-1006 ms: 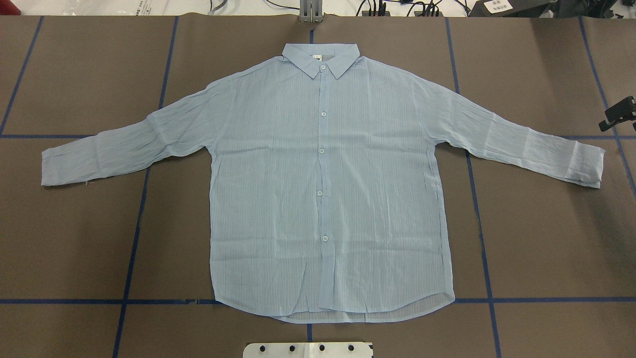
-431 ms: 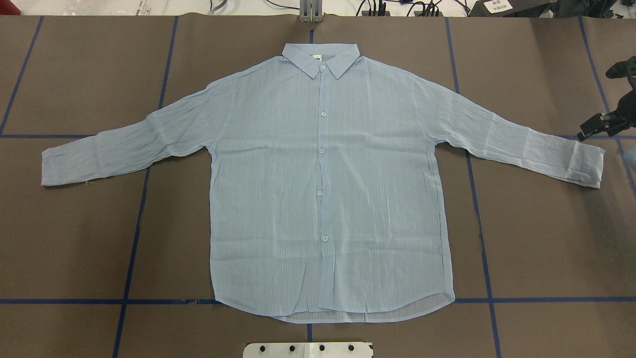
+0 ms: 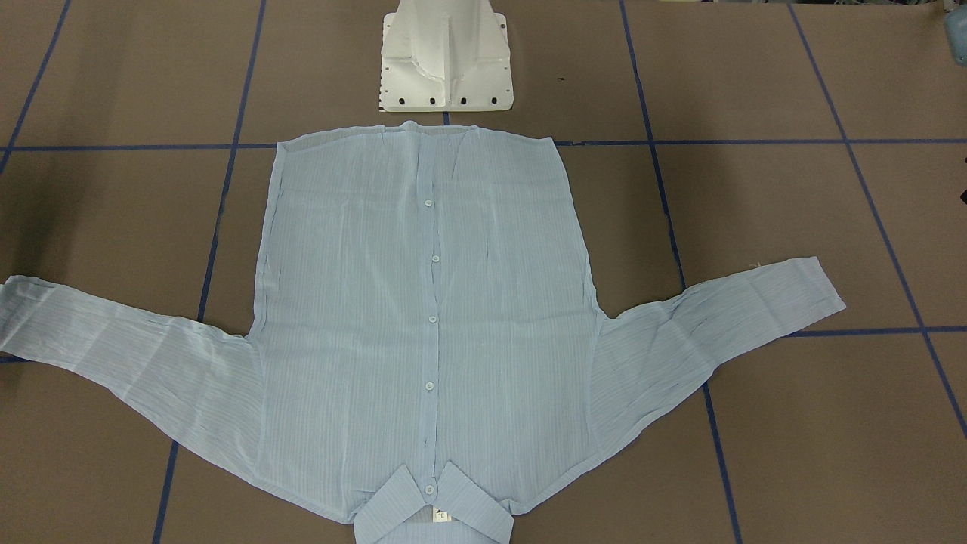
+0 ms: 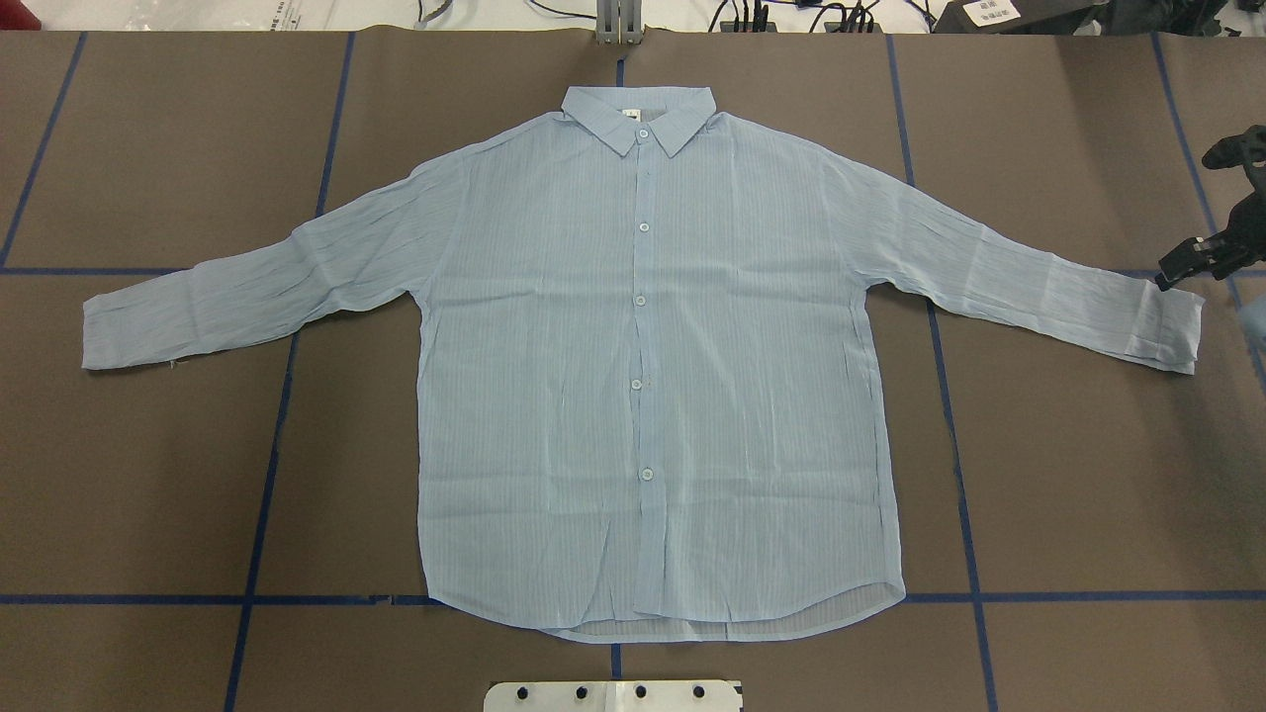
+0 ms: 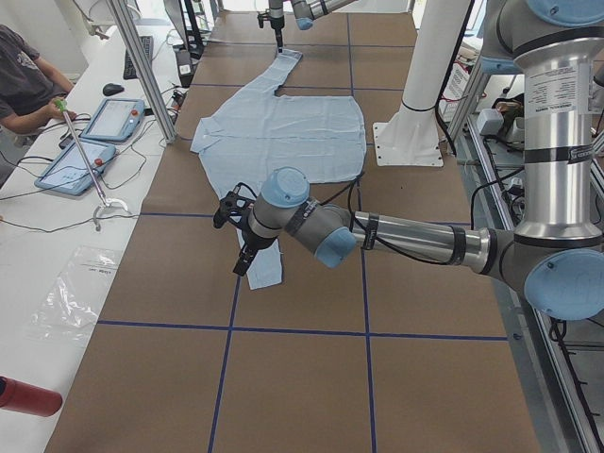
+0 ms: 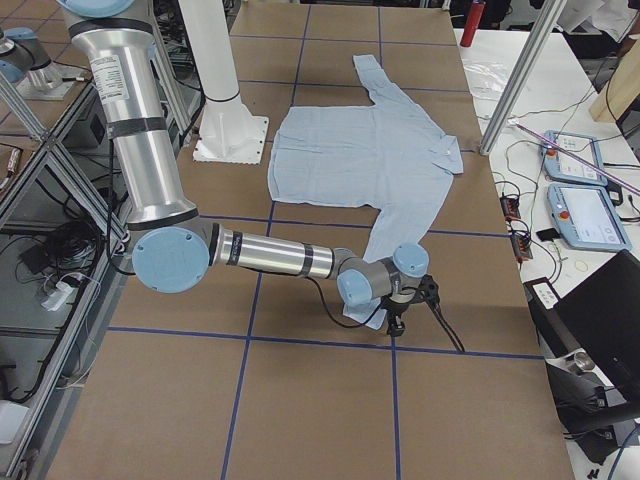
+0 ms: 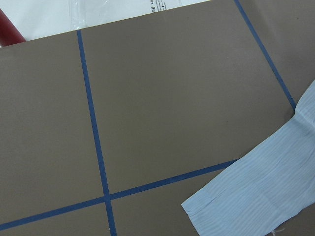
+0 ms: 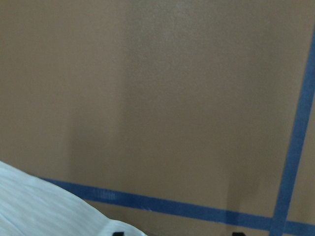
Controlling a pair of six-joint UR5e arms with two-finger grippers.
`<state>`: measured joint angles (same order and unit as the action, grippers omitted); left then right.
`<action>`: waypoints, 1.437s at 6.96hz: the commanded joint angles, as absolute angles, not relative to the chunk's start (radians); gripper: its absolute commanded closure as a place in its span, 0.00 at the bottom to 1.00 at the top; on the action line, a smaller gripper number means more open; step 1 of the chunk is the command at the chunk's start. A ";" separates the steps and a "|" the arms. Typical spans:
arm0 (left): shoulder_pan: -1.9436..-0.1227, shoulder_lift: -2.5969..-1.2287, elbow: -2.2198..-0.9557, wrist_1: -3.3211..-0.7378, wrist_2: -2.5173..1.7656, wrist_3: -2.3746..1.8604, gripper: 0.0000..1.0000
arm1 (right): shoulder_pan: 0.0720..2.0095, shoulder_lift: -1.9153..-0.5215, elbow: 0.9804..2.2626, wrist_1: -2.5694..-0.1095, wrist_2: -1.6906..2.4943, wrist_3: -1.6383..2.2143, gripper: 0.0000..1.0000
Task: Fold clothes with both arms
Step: 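Grasp the cuff of the sleeve nearest the right gripper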
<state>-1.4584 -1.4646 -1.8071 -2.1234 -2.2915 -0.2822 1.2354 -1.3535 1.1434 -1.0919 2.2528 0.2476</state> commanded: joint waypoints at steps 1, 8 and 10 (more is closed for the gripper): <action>-1.459 -1.465 -1.812 -2.126 -2.292 -0.284 0.00 | 1.235 -1.361 1.135 -1.092 2.281 0.247 0.23; -1.459 -1.465 -1.822 -2.126 -2.293 -0.285 0.00 | 1.241 -1.368 1.185 -1.095 2.334 0.261 1.00; -1.459 -1.463 -1.835 -2.126 -2.295 -0.284 0.00 | 1.249 -1.367 1.320 -1.103 2.416 0.436 1.00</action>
